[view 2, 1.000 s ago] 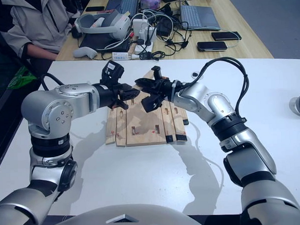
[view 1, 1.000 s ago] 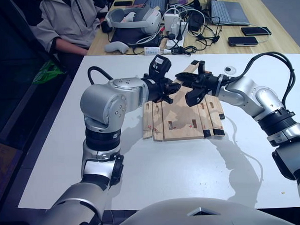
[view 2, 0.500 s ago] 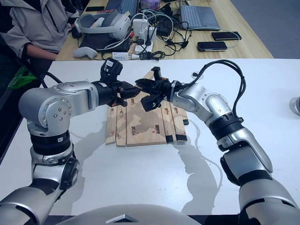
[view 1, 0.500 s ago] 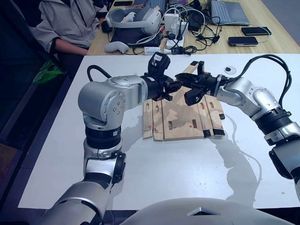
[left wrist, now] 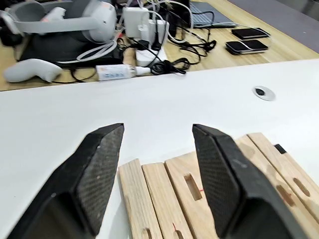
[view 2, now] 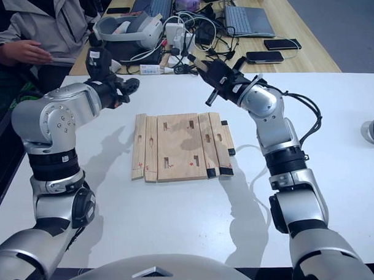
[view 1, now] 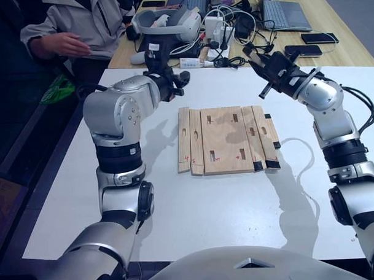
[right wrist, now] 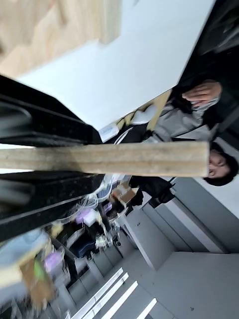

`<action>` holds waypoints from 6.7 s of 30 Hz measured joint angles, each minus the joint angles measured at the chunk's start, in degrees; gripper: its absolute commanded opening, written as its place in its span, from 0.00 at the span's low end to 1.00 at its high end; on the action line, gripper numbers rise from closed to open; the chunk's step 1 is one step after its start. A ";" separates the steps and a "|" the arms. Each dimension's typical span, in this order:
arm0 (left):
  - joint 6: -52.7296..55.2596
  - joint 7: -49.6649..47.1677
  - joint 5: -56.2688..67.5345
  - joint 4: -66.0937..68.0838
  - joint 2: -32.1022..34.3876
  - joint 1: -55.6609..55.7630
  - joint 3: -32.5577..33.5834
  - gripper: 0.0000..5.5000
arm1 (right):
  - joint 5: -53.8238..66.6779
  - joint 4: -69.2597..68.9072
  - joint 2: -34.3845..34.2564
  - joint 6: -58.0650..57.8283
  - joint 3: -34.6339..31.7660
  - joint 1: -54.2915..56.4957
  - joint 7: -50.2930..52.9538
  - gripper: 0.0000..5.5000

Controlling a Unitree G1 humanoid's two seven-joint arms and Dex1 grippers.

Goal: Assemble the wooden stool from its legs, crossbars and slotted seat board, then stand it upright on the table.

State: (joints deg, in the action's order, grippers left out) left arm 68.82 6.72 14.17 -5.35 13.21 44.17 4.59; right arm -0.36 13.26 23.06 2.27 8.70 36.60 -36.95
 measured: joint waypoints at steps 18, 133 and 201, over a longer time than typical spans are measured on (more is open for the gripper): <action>-12.67 -0.87 -4.80 -0.27 -4.31 1.90 -7.53 0.46 | 14.60 -8.39 -13.58 -28.07 0.17 -0.27 1.65 0.07; -18.92 -10.34 4.48 -10.81 -17.58 -12.28 7.20 0.46 | 9.55 -18.98 -21.75 -53.60 -12.73 -13.56 33.85 0.07; -27.75 -10.88 4.50 -2.11 -13.21 -5.84 6.51 0.46 | 4.37 17.79 -21.12 -17.91 -9.84 -2.53 31.89 0.07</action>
State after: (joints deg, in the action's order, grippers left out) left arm 41.07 -4.16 18.67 -7.46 0.00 38.33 11.11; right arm 4.01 31.05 1.93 -15.64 -1.14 34.07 -5.06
